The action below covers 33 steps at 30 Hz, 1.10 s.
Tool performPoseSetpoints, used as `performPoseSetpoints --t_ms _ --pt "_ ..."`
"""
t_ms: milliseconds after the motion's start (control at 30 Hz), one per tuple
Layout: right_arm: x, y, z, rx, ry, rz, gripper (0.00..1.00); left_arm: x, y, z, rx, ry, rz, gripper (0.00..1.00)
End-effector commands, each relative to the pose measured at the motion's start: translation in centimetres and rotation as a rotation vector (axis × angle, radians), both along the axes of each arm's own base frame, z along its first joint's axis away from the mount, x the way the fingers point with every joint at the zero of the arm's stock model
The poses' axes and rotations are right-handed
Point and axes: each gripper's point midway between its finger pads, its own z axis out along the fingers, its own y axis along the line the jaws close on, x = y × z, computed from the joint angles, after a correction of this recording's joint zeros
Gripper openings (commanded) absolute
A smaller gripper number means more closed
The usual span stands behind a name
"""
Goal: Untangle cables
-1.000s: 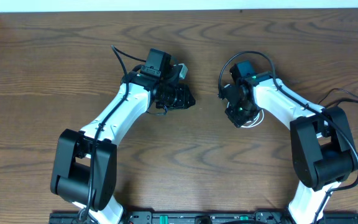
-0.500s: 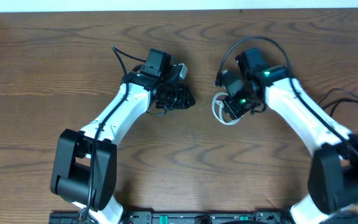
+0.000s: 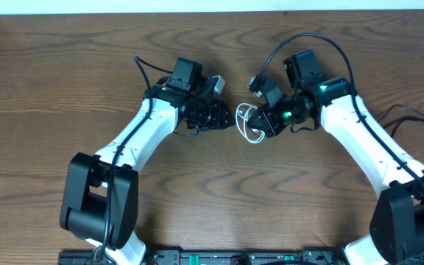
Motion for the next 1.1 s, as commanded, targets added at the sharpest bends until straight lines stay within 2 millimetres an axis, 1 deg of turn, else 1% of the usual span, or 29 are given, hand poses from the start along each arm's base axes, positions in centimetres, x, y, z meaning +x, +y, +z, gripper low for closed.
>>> performPoseSetpoints --t_ms 0,100,233,367,467,600,767,1067 --pt "0.0 0.7 1.0 0.048 0.017 -0.013 0.01 -0.8 -1.4 2.0 -0.110 -0.012 -0.075 0.42" --pt "0.3 0.8 1.1 0.055 0.024 -0.036 0.01 -1.3 -2.1 2.8 -0.168 -0.011 -0.119 0.46" --pt "1.2 0.8 1.4 0.076 0.058 -0.118 0.01 -1.5 -2.2 3.0 -0.180 -0.007 -0.124 0.48" --pt "3.0 -0.2 1.4 0.069 0.103 -0.276 0.01 -1.3 -2.1 3.0 -0.180 -0.010 -0.119 0.48" --pt "3.6 -0.7 1.7 0.096 0.124 -0.319 0.01 -1.1 -1.9 3.0 -0.182 -0.013 -0.113 0.48" --pt "3.5 -0.7 2.3 0.148 0.150 -0.307 0.01 -0.6 -2.0 3.3 -0.193 -0.017 -0.091 0.48" --pt "2.8 0.4 3.7 0.244 0.189 -0.256 0.01 0.3 -2.5 4.2 -0.236 -0.061 -0.095 0.48" --pt "2.8 2.1 6.9 0.421 0.220 -0.187 0.01 0.4 -2.5 3.9 -0.231 -0.059 -0.093 0.49"
